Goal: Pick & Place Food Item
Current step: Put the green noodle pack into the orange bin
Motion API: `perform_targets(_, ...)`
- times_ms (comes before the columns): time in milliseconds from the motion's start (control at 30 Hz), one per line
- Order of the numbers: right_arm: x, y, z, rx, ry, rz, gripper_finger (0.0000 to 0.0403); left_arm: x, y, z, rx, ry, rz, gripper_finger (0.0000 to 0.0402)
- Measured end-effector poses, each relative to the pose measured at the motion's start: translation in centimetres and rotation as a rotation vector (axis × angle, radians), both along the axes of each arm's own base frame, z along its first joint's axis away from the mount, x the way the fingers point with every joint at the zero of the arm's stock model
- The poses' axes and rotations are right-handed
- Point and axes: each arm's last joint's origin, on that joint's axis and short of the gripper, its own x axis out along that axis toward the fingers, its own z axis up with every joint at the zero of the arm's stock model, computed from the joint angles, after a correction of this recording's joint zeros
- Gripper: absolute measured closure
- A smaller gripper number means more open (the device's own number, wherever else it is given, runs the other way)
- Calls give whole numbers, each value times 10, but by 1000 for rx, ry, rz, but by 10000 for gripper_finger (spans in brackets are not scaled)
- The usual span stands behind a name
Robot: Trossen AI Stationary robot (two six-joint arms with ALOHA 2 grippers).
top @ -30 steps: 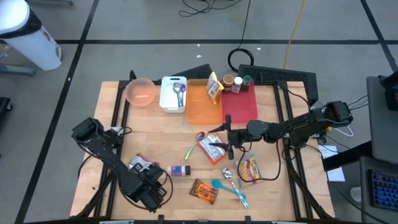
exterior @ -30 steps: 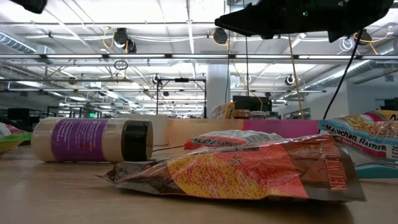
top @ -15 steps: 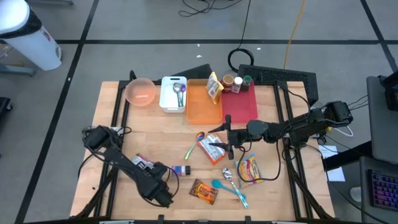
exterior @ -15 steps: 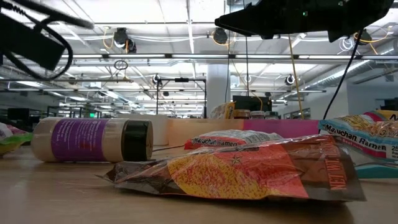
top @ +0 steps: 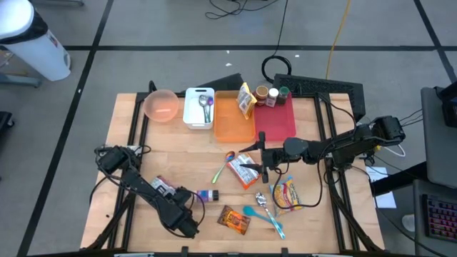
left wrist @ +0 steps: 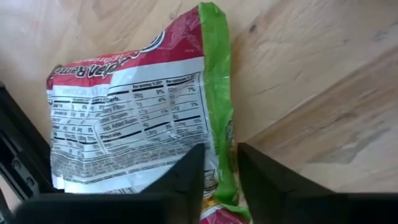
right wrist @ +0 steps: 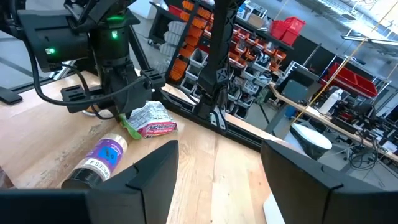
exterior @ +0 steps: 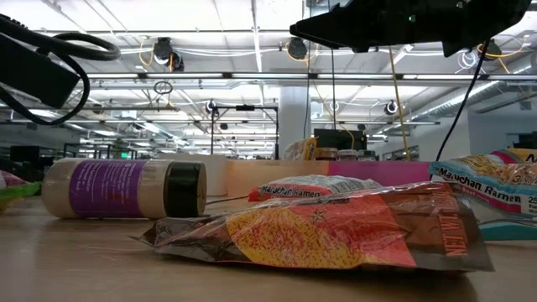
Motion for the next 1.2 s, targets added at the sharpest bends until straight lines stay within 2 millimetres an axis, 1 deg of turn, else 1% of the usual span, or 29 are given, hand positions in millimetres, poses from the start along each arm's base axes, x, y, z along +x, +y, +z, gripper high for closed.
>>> perform_targets(133, 0, 0, 0, 0, 0, 0, 181, 0, 0, 0, -3, 1, -7, 378)
perform_targets(200, 0, 0, 0, 0, 0, 0, 181, 0, 0, 0, -4, 2, -10, 394)
perform_targets(500, 0, 0, 0, 0, 0, 0, 181, 0, 1, 0, -6, 21, -35, 396)
perform_targets(667, 0, 0, 0, 0, 0, 0, 181, -4, 7, 4, 24, 94, -25, 397)
perform_targets(800, 0, 0, 0, -1, 0, -1, 181, -5, 10, 11, 33, 153, -33, 399)
perform_targets(1000, 0, 0, 0, -4, 0, -1, 181, -5, 12, 30, 56, 145, -52, 399)
perform_targets(1200, 0, 0, 0, -4, 0, -1, 181, -4, 12, 58, 69, 12, -101, 400)
